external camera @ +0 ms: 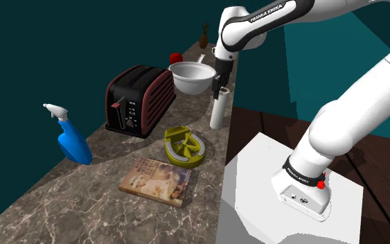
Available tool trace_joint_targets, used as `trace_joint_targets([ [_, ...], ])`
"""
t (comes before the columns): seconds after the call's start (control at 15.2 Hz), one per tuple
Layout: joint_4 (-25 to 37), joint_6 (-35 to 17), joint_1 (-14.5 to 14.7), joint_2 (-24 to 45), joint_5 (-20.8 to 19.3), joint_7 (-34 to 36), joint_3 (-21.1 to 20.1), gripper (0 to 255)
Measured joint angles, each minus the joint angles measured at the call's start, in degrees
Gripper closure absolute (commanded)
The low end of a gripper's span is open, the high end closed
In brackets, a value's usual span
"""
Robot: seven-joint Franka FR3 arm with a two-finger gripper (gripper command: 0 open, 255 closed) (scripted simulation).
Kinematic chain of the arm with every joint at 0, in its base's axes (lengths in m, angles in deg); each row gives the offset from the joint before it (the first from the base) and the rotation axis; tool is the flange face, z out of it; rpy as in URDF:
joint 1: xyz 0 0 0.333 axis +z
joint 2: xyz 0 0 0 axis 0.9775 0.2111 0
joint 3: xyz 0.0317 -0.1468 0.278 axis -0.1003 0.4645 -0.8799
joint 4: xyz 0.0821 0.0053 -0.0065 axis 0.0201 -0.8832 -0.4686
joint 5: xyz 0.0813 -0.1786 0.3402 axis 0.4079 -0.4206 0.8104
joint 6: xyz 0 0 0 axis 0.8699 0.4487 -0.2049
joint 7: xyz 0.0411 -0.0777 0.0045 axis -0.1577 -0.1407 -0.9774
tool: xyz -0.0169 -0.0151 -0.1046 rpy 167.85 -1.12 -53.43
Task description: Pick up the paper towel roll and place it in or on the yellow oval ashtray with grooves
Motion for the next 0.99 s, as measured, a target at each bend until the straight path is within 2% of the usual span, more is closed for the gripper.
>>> trace_joint_targets([
  [0.33, 0.2, 0.4, 0.0, -0.2, 0.0, 0.1, 0.0, 255],
  [0.99, 5.1, 8.1, -0.1, -3.0, -0.2, 0.4, -0.1, 255],
])
